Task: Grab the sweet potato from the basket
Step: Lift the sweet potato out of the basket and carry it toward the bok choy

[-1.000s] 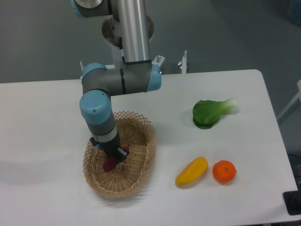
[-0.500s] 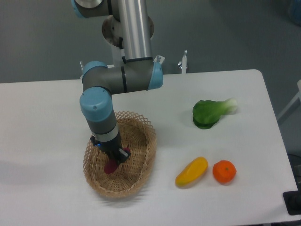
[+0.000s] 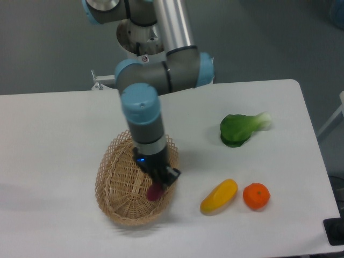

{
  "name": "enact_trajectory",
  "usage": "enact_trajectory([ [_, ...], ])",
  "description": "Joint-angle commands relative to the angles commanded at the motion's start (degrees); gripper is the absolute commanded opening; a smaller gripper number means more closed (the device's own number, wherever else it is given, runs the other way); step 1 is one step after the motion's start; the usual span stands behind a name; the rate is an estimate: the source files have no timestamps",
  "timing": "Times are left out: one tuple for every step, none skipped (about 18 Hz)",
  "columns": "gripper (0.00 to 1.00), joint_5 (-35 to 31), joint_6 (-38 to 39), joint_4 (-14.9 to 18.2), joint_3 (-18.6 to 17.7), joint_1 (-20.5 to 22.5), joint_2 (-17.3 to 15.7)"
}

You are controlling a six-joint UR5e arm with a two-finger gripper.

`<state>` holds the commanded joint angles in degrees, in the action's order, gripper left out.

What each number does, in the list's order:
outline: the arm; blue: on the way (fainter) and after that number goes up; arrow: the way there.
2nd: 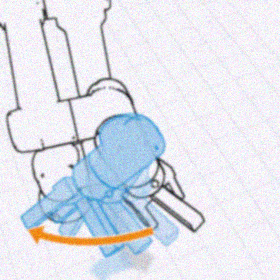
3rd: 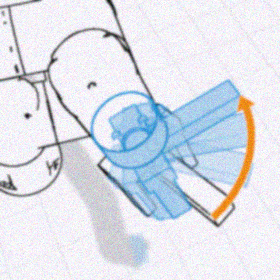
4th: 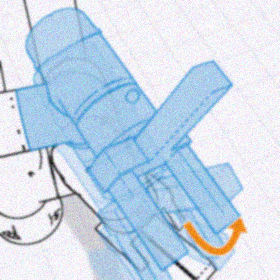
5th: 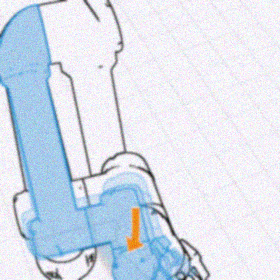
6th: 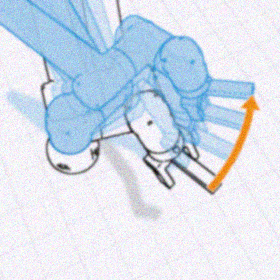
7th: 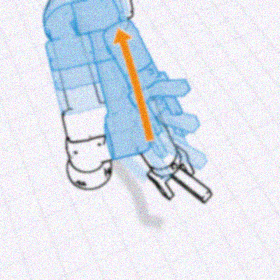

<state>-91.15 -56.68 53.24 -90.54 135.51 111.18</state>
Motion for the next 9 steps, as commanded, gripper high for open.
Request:
enact_trajectory([
  [0.25,0.09,-1.14,1.76,1.50,1.32,0.00],
  [0.25,0.35,-2.54,3.43,2.82,2.81,0.00],
  [0.25,0.79,-4.04,5.19,4.22,4.22,0.00],
  [0.25,1.23,-5.53,6.95,5.37,5.54,0.00],
  [0.25,1.49,-6.68,8.35,6.25,7.03,-0.09],
  [0.25,1.58,-7.73,9.15,6.87,8.44,-0.09],
  [0.25,1.58,-9.40,9.51,7.22,9.93,-0.52],
  [0.25,1.93,-11.59,9.69,7.22,11.42,-1.05],
  [0.25,2.46,-13.87,9.69,7.22,12.83,-1.40],
])
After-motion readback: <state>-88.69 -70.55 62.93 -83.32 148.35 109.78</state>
